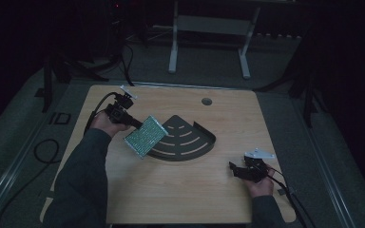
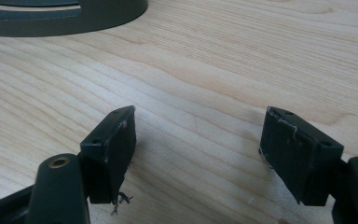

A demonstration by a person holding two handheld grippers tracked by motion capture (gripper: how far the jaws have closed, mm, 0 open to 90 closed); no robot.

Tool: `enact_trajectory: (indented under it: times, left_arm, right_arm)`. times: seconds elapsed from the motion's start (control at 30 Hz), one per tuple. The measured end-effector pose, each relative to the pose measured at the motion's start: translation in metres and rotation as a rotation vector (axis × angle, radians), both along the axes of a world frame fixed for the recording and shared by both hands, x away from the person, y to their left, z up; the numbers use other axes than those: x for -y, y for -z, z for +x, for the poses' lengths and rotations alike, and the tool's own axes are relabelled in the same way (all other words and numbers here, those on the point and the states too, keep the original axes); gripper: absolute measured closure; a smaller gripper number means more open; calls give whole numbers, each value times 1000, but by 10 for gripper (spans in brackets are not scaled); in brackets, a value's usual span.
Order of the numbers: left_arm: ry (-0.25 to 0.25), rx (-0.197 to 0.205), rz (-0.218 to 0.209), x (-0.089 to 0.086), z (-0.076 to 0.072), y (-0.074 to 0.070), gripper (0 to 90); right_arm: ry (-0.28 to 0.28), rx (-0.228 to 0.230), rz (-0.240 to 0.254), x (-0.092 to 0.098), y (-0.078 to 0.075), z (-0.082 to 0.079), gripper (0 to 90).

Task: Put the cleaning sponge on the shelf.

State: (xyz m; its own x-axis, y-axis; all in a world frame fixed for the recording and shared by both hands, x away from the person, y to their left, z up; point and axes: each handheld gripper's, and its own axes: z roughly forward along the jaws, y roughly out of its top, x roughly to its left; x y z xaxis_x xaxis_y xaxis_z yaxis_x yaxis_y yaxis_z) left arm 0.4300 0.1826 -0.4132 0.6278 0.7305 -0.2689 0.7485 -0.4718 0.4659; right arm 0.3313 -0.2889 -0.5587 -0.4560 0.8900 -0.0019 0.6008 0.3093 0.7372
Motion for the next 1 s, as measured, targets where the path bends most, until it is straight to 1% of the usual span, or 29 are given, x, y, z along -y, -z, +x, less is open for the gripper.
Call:
enact_trajectory:
  times: [0.3,0.47,0.53,0.77,1.0]
  left_arm:
    - [-2,10,-7,6,7,0,900]
    - [1,18,1,8,11,-1,900]
    - [3,21,-9,10,13,-2,900]
    - [-12,15,-15,8,19,1,900]
    - [-15,32,-9,9,21,2,900]
  right_arm:
    - [0,0,0,0,0,0,261]
    - [-1,1,-1,0,0,0,261]
    - [-1,1,-1,0,0,0,261]
    - [-1,1,0,0,0,0,261]
    - [-1,1,0,0,0,0,261]
